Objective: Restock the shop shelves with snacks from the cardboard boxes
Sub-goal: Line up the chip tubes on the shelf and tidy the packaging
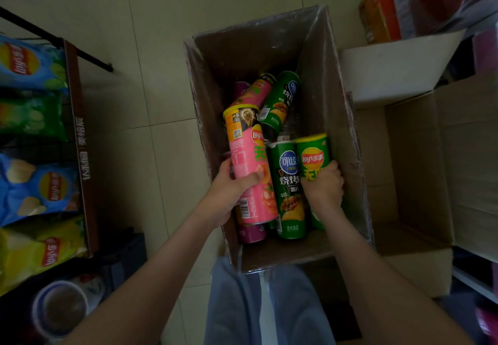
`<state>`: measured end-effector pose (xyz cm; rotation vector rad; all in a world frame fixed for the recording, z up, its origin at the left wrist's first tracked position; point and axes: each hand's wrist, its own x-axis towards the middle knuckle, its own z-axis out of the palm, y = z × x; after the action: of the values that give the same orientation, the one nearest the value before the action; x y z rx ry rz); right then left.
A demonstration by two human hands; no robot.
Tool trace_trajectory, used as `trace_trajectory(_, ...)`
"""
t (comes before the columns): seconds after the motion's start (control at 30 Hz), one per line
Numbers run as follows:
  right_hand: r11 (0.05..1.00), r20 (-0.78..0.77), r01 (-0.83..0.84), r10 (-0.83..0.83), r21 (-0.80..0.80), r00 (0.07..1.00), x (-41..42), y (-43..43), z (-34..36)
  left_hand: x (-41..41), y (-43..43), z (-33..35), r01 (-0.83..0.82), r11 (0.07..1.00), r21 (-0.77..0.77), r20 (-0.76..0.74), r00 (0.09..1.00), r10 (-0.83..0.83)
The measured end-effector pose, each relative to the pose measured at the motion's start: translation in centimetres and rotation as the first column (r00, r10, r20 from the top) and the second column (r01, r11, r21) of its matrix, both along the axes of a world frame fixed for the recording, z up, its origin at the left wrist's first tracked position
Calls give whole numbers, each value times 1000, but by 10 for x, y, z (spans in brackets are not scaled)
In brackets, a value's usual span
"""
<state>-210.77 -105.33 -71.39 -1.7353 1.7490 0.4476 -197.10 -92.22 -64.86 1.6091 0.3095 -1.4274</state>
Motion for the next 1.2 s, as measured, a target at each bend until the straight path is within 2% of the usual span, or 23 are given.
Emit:
trace_trajectory(0.2,993,281,117,-111,-3,953,2,-5,78,7,-4,56,18,999,-44,31,999,-16)
trace_trajectory(0.37,981,468,191,-183,31,865,-6,-34,209,14,-28,152,154,974,-165,62,987,-145)
trace_trajectory(0.5,939,566,343,-294,21,770,-35,-41,325,2,-55,247,319,899,-301,117,948,-297)
trace_trajectory(0.67,844,689,537,-395,11,607,-97,-24,459,-39,-88,375,532,712,-457,199,842,-502)
trace_trajectory(0.8,751,779,660,-417,5,468,-166,5,541,-96,-104,458,638,521,-567,240,733,-636)
trace_trajectory(0.9,668,843,744,-407,12,351,-225,36,595,-153,-103,507,707,378,-597,312,639,-704)
trace_trajectory(1.0,578,891,815,-382,23,246,-288,81,641,-219,-88,539,737,246,-629,318,534,-784)
trace_trajectory(1.2,439,928,898,-319,-36,194,-422,214,703,-381,0,588,736,44,-676,340,364,-867)
